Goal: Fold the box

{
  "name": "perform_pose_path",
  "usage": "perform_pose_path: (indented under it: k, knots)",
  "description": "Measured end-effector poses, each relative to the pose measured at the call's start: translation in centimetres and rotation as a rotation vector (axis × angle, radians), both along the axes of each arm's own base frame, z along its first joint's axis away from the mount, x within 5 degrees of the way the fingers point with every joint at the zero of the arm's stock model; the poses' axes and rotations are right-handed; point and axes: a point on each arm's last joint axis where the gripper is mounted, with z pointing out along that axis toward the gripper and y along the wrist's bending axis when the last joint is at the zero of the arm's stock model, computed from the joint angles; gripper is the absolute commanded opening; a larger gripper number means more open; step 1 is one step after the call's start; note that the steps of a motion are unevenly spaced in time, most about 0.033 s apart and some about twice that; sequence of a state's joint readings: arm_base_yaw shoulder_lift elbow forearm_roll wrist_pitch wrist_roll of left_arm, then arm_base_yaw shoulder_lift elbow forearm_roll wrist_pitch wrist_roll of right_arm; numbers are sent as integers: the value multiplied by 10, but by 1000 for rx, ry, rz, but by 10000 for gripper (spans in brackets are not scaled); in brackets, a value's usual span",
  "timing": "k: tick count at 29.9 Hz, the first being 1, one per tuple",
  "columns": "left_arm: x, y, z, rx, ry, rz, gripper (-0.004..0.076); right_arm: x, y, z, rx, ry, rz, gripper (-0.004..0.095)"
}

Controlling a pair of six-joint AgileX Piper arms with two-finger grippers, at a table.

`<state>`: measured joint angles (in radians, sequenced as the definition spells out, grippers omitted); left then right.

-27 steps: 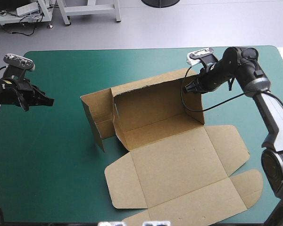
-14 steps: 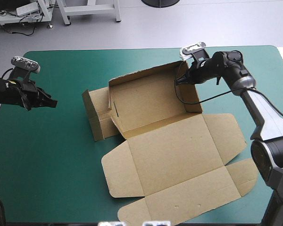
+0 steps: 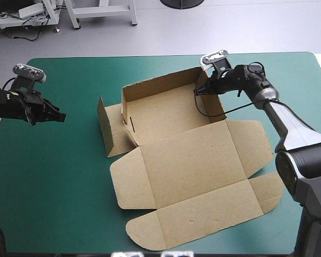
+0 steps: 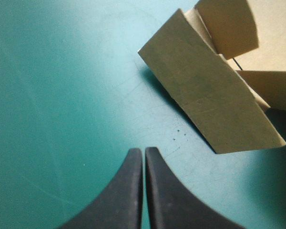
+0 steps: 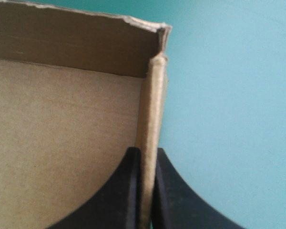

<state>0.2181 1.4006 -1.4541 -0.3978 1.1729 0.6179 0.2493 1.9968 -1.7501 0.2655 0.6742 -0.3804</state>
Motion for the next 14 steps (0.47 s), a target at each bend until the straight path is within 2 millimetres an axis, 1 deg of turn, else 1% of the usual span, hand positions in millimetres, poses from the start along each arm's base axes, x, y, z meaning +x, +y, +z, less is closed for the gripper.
perform_pose_path:
  k: [2,4,7,9,11,14]
  knots:
    - [0,-1,0,-6,-3,-5,6,3,2,-5,1,-5,-1,32]
    - [0,-1,0,-10,-4,-6,6,4,4,-8,-11,-6,5,94]
    - [0,-1,0,-12,-4,-7,6,3,6,-15,-86,-6,51,221]
    - [0,-1,0,-12,-4,-7,6,1,7,-19,-136,-2,80,286]
    - [0,-1,0,-13,-4,-7,6,0,8,-23,-172,11,102,309]
    - [0,-1,0,-13,-5,-7,6,0,9,-25,-182,18,111,310]
